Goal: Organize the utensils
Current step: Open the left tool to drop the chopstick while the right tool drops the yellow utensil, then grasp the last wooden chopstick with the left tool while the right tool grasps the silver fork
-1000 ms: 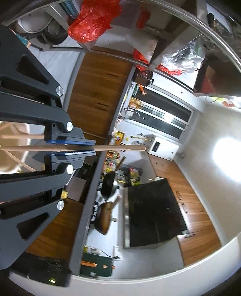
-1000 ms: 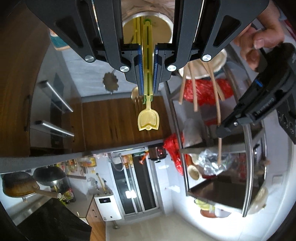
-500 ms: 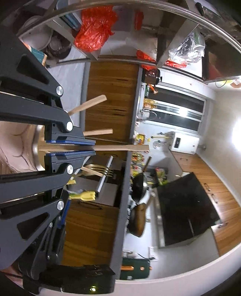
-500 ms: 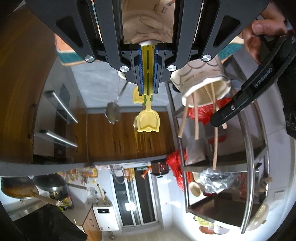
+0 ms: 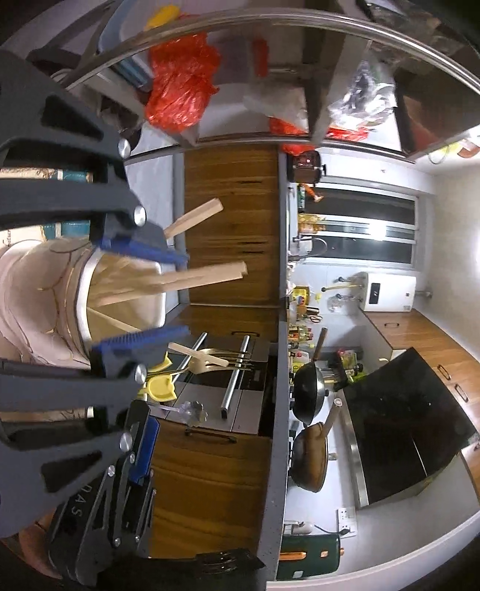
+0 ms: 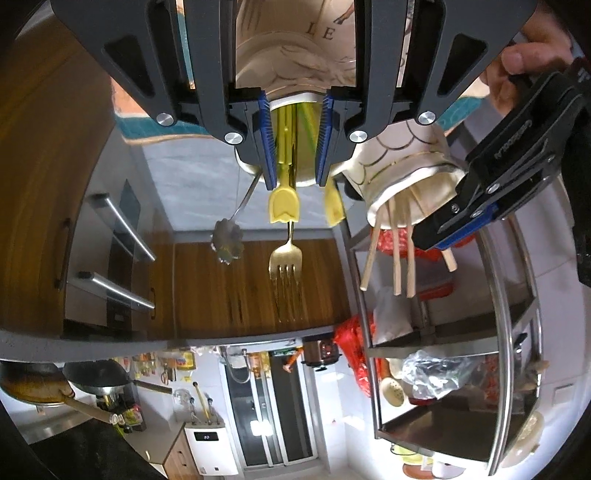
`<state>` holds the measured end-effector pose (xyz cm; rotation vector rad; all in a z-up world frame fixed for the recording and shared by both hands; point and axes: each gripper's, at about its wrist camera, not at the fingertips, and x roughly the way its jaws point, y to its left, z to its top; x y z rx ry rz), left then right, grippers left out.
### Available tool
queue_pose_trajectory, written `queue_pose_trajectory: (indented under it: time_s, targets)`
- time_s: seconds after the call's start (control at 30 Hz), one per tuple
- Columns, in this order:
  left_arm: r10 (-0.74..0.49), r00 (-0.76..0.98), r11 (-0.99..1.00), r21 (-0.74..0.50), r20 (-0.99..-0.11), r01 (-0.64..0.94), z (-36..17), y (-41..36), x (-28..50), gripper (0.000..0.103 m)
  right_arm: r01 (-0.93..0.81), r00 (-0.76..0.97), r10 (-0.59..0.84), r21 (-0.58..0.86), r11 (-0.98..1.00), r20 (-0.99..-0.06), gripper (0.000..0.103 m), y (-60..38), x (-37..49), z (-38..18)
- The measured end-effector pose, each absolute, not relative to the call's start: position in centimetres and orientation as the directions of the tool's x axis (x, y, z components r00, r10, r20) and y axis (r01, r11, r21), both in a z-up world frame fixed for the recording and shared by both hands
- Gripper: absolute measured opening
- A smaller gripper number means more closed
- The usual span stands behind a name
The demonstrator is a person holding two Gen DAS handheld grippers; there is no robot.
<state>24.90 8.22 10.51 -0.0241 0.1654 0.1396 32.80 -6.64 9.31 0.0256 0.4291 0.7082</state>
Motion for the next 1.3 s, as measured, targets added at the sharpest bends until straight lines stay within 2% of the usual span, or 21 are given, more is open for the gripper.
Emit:
queue_pose_trajectory:
  time_s: [0.1, 0.2, 0.37, 0.5, 0.67, 0.83, 1.13, 1.23, 1.3]
  targets:
    - [0.142, 0.978, 0.989, -0.008, -0.153, -0.145, 10.9, 8.3, 24.2, 0.051, -0.624, 0.682, 0.636, 0.166, 0.763, -0.361, 0.023, -7.2, 32.4, 9.7]
    - [0.155, 0.977, 0.987, -0.015, -0.146, -0.158, 11.2, 8.5, 23.3, 0.057, -0.622, 0.69, 0.633, 0.159, 0.767, -0.351, 0.023, -7.9, 31.8, 10.1]
    - [0.161, 0.97, 0.983, -0.057, -0.183, -0.174, 11.4, 8.7, 21.9, 0.072, -0.607, 0.702, 0.617, 0.154, 0.779, -0.356, 0.024, -9.7, 30.7, 10.4]
    - [0.188, 0.959, 0.978, -0.052, -0.211, -0.203, 10.5, 7.8, 20.3, 0.076, -0.591, 0.702, 0.6, 0.155, 0.791, -0.384, 0.025, -10.9, 30.2, 10.1]
    - [0.165, 0.942, 0.984, -0.013, -0.293, -0.176, 8.8, 5.4, 19.5, 0.076, -0.583, 0.675, 0.578, 0.149, 0.799, -0.458, 0.035, -11.9, 30.2, 8.7]
    - [0.138, 0.911, 0.99, 0.032, -0.388, -0.137, 6.4, 3.0, 19.9, 0.077, -0.603, 0.614, 0.58, 0.156, 0.782, -0.535, 0.036, -12.5, 30.2, 6.8]
    - [0.094, 0.815, 0.995, 0.084, -0.572, -0.056, 2.2, -0.1, 22.0, 0.077, -0.602, 0.527, 0.55, 0.172, 0.78, -0.648, 0.044, -14.3, 29.7, 3.5]
    - [0.096, 0.794, 0.994, 0.105, -0.601, -0.04, 1.3, -0.8, 22.4, 0.076, -0.604, 0.511, 0.545, 0.173, 0.778, -0.665, 0.045, -14.8, 29.2, 3.1]
    - [0.088, 0.779, 0.994, 0.107, -0.621, -0.027, 0.9, -1.2, 22.6, 0.069, -0.606, 0.505, 0.541, 0.17, 0.777, -0.672, 0.047, -15.0, 29.0, 2.9]
